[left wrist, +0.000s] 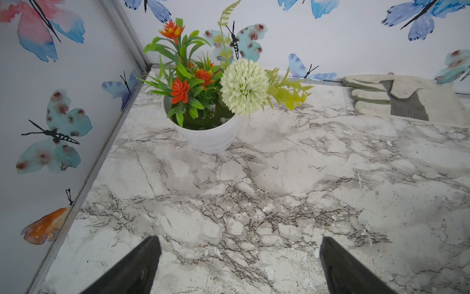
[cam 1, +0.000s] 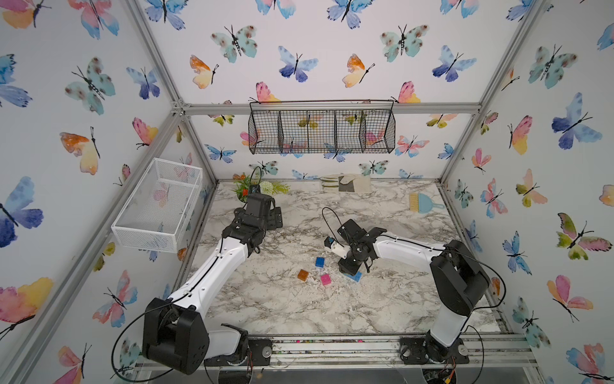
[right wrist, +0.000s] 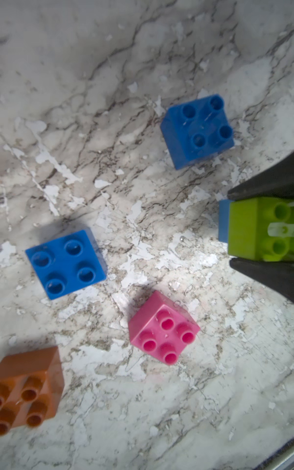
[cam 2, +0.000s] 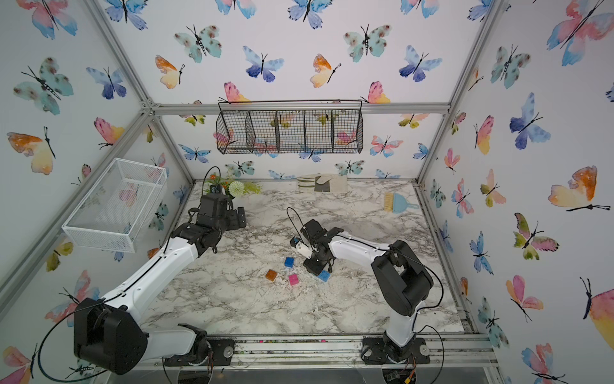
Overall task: Assemble the letter y with lego
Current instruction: Assemble the lego brick with the lego brick.
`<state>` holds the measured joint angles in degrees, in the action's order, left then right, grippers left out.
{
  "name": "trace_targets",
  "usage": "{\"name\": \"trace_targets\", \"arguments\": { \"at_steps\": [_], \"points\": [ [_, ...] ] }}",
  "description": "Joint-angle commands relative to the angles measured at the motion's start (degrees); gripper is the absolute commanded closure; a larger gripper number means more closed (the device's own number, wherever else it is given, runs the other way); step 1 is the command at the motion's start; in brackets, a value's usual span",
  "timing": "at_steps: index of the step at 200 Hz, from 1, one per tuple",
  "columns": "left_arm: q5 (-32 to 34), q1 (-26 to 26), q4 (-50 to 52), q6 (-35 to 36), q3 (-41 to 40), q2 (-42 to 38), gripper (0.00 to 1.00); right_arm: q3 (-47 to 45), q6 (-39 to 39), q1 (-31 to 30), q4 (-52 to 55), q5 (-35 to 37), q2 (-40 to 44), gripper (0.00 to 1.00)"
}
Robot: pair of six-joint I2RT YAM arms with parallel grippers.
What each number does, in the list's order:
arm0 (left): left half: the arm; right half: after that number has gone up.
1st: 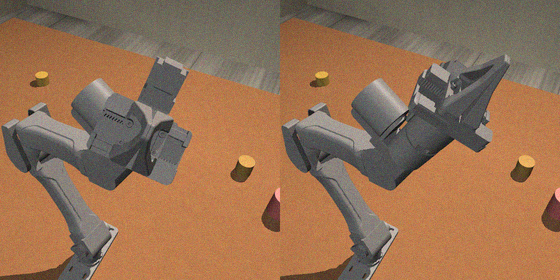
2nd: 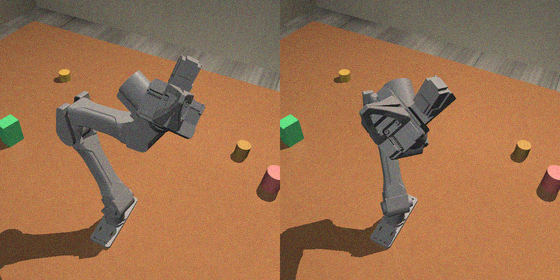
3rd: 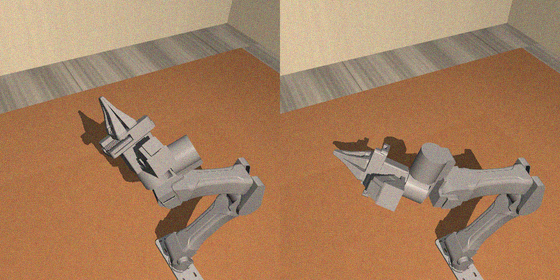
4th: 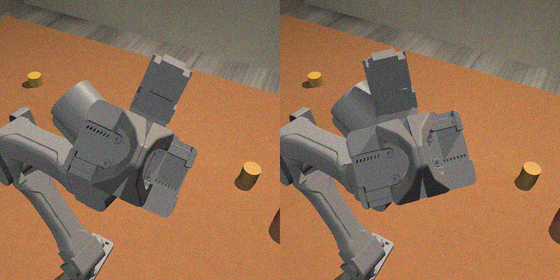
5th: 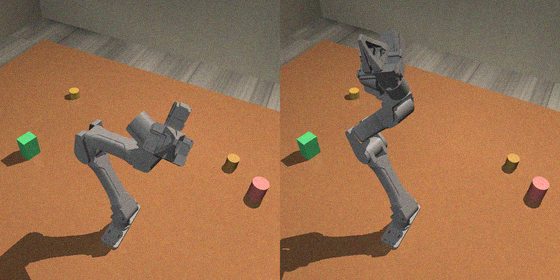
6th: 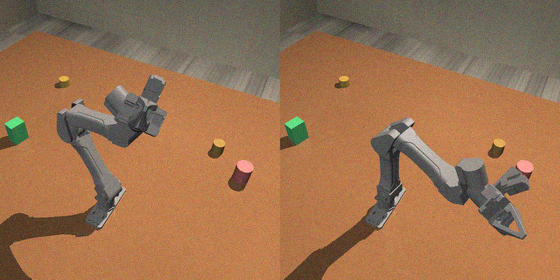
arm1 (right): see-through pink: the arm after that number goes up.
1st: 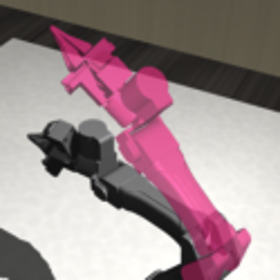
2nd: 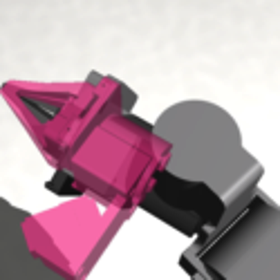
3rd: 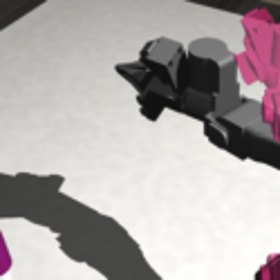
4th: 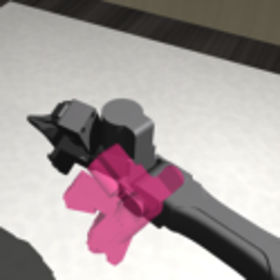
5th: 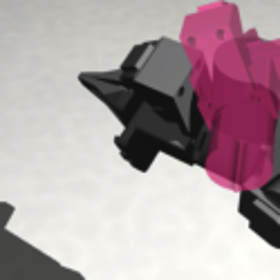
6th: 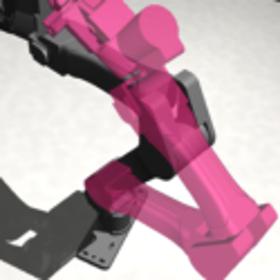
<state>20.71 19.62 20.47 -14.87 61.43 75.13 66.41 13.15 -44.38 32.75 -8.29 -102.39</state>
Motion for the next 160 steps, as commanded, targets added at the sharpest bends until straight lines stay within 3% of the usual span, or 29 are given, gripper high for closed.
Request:
{"name": "trace_targets", "arguments": {
  "at_steps": [1,84,160],
  "points": [
    [0.1,0.3,0.3,-0.2,1.0,-0.6,0.02,-1.3,0.1,-0.6,-0.5,0.5,0.4,0.99],
    [0.0,0.3,0.4,-0.4,1.0,-0.5,0.02,0.4,2.2,-0.7,-0.5,2.6,-1.8,0.99],
    [0.5,0.2,0.5,-0.3,1.0,-0.6,0.02,1.8,3.1,-0.7,2.0,-0.8,-5.3,0.98]
  ]
}}
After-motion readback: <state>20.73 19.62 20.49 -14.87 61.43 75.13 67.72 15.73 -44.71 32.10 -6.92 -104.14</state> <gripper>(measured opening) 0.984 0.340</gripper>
